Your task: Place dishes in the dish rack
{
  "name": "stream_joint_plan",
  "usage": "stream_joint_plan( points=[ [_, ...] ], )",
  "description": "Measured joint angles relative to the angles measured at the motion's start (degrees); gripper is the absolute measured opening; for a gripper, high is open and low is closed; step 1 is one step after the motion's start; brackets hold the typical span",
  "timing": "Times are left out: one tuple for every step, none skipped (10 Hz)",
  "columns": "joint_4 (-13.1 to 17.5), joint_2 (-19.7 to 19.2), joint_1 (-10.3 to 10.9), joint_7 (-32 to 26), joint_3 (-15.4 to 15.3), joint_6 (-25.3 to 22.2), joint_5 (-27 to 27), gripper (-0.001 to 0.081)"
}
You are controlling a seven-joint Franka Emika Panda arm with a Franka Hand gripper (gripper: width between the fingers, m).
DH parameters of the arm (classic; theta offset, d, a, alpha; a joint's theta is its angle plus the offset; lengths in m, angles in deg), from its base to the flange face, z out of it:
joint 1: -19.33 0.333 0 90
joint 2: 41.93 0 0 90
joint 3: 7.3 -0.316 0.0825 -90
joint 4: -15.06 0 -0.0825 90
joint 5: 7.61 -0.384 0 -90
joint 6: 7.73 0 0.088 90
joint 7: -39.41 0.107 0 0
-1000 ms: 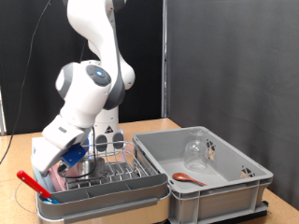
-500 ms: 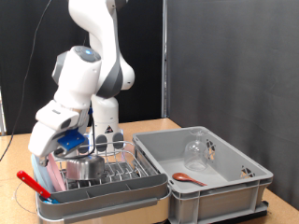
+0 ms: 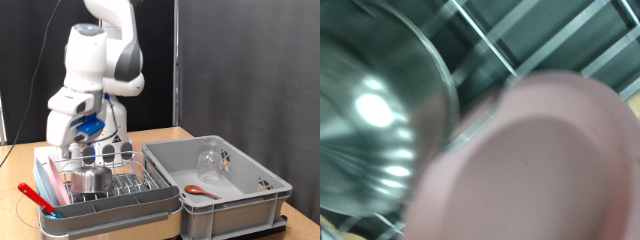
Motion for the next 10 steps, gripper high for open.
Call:
stream_joint_plan(
  points=[
    [0.6,1.8,0.6,-2.3,0.0,-4.2,-3.7,0.0809],
    [1.3,2.9,1.0,-3.6,0.0,-8.1,-5.9,0.0809],
    [1.0,2.8,0.9,-3.6,0.0,-6.8,-5.6,0.0809],
    [0.9,2.6,1.0,-5.1,0.0,-6.9,-6.6,0.0809],
    [1.6,2.4,1.5,-8.4,-0.3,-11.0,-8.9,0.0809],
    [3.3,2.0,2.4,-11.9,-0.8,-16.1,-11.5,0.0809],
    [4.2,1.8,3.4,-14.9,-1.5,-18.0,-14.3,0.0809],
    [4.1,1.9,4.5,-16.1,-2.3,-17.0,-17.6,0.0809],
    [3.5,2.3,5.5,-15.9,-3.1,-13.6,-21.1,0.0809],
    [2.1,3.1,6.6,-14.3,-4.2,-8.4,-24.3,0.0809]
  ],
)
